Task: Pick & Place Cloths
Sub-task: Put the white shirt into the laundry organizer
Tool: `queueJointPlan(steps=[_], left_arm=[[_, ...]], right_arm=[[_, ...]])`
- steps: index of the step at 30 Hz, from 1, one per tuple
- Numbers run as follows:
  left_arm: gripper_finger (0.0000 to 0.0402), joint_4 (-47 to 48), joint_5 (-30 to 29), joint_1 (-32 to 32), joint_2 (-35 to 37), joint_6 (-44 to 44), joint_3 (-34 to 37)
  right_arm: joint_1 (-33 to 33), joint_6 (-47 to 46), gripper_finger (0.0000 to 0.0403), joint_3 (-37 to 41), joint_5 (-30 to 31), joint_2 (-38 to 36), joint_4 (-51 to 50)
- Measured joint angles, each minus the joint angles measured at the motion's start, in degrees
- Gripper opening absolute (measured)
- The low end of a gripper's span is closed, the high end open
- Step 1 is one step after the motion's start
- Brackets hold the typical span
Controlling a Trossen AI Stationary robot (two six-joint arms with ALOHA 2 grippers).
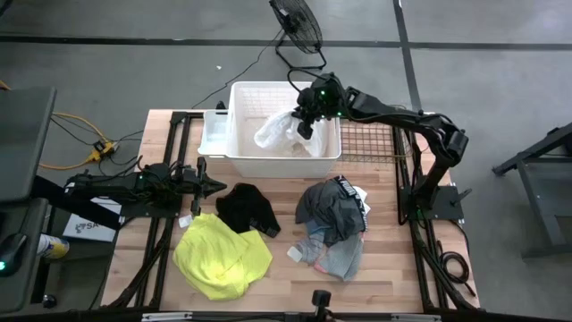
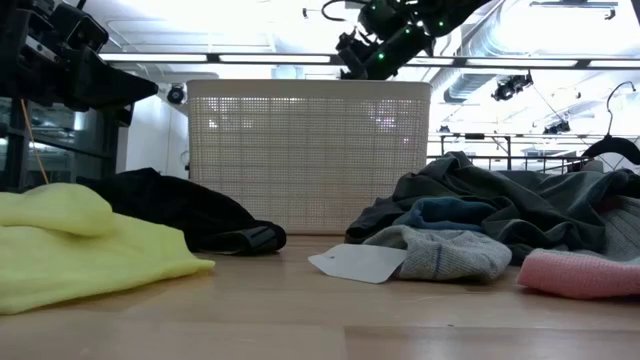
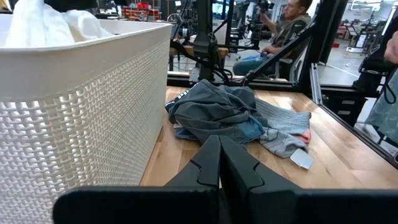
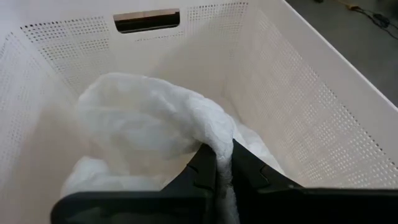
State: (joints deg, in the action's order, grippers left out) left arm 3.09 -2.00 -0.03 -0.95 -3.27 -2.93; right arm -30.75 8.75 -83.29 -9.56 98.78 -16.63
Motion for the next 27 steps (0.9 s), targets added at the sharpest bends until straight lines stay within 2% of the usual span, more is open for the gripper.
queueJointPlan(steps=[9, 15, 17, 23, 27], left_arm=[[0.0001, 0.0, 0.02, 0.02, 0.0, 0.0, -0.01], [0.0001, 0.0, 0.01, 0.01, 0.0, 0.0, -0.01], [0.0001, 0.0, 0.02, 0.0, 0.0, 0.0, -0.01], [0.0001, 0.0, 0.0, 0.01, 0.01, 0.0, 0.0], [0.0001, 0.0, 0.0, 0.02, 0.0, 0.0, -0.01]], right_arm=[[-0.96, -0.75, 0.001, 0.0, 1.45, 0.0, -1.9], [-2.39, -9.77, 0.001, -0.01, 1.96, 0.91, 3.4], [-2.39, -11.87, 0.001, -0.04, 0.47, 2.11, 4.85], [-2.02, -12.09, 0.0016, 0.02, -1.29, 5.43, 5.18], [-1.93, -11.75, 0.0017, 0.02, -0.35, 5.73, 5.38]])
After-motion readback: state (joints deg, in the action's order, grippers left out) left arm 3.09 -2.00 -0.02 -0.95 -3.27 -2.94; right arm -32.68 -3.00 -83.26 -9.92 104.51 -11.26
